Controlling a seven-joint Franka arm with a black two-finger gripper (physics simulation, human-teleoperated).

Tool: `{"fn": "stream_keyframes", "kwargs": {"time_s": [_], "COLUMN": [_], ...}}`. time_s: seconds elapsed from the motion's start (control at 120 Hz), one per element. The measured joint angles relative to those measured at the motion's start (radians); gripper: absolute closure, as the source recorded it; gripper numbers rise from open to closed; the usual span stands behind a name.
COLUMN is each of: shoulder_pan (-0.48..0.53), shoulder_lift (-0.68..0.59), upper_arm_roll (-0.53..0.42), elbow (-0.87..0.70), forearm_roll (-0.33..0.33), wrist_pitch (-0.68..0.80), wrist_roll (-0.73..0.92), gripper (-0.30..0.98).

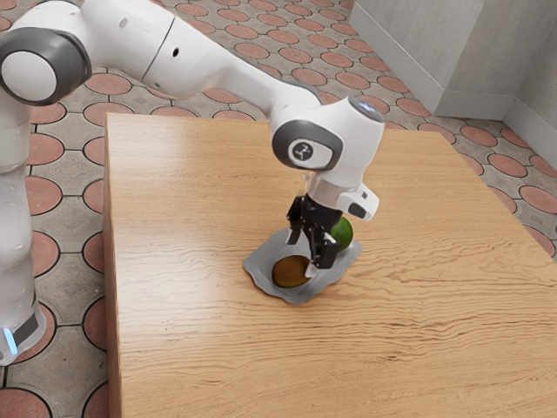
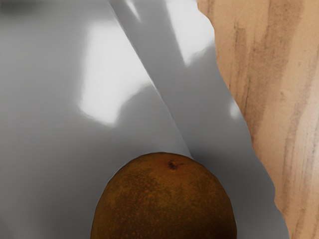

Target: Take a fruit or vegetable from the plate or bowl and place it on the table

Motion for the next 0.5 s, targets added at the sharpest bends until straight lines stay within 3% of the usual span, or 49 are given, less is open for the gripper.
{"fn": "stream_keyframes", "kwargs": {"time_s": [0.5], "shoulder_pan": [0.002], "shoulder_lift": [0.009], "upper_arm_roll": [-0.002], "elbow": [-0.039], "forearm_roll": [-0.022], "wrist_pitch": [-0.001], "wrist_roll": [0.006], "gripper": [0.0]}}
